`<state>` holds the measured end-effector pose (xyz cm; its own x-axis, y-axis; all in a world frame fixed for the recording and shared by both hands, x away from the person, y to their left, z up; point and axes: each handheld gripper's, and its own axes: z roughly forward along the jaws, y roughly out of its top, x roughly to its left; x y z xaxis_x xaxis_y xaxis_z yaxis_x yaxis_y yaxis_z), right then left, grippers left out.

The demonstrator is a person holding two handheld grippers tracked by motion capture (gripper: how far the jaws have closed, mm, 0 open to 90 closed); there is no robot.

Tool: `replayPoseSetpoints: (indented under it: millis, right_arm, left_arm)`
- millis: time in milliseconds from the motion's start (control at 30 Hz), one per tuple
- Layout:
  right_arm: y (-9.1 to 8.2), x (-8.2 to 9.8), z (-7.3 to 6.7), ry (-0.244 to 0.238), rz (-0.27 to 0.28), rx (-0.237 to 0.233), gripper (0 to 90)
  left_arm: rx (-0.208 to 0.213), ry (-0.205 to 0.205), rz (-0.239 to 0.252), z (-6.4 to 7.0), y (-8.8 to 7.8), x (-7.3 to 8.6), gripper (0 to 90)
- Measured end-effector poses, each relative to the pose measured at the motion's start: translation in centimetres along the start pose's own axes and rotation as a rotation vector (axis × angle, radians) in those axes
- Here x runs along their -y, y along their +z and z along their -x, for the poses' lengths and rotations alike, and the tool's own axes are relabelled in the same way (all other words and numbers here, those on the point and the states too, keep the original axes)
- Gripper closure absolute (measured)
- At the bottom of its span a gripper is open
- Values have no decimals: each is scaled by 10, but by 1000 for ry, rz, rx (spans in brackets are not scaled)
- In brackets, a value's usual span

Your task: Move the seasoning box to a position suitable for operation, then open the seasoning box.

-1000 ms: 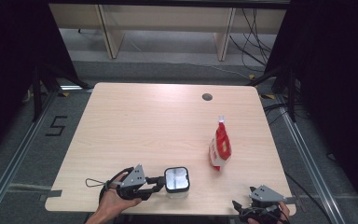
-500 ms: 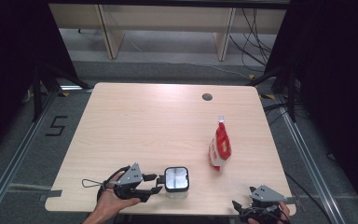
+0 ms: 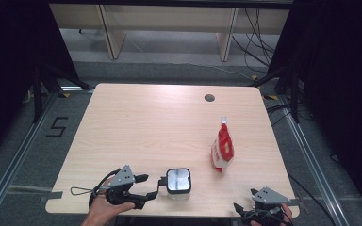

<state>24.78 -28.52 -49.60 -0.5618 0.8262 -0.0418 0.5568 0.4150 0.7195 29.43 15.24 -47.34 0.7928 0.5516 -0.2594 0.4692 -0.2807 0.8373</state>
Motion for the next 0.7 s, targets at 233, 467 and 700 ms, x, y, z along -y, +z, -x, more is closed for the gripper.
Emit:
replayPoseSetpoints:
  millis: [233, 467, 700]
  right_arm:
    - [2, -1, -1, -6, -6, -17, 206]
    - [2, 0, -2, -8, -9, -15, 206]
    - [3, -1, -2, 4, 8, -15, 204]
  left_arm:
    - [-8, 41, 11, 2, -12, -10, 278]
    - [-29, 21, 16, 2, -16, -15, 305]
    - [-50, 98, 25, 8, -14, -23, 473]
